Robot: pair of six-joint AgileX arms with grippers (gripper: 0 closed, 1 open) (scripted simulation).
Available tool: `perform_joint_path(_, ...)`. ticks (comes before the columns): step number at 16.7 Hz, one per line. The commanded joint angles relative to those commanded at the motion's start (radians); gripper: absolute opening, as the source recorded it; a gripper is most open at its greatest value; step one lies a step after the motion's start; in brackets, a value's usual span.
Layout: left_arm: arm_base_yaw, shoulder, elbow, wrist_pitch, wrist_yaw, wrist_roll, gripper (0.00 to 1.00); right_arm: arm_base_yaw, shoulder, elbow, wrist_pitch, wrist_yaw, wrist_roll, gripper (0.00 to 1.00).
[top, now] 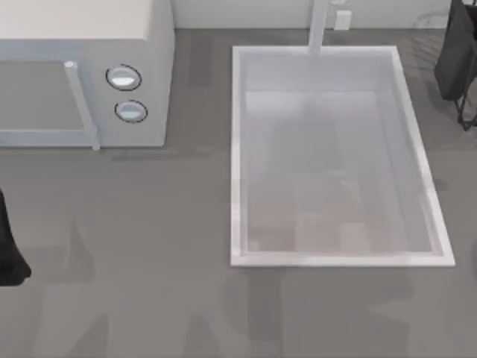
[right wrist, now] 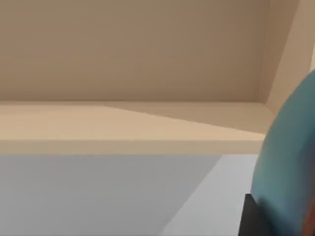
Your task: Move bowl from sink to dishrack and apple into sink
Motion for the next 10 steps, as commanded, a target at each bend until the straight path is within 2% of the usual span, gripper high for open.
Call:
perform_joint_path(5, 0.0, 0.0, 0.0, 0.0, 0.0, 0.0, 1.0, 0.054, 0.174, -0.147, 0.309, 0.035, 0.003, 0.0)
perform_joint_path(10, 0.0, 0.0, 0.0, 0.0, 0.0, 0.0, 1.0, 0.073, 0.218, -0.195, 0.386, 0.047, 0.006, 0.0)
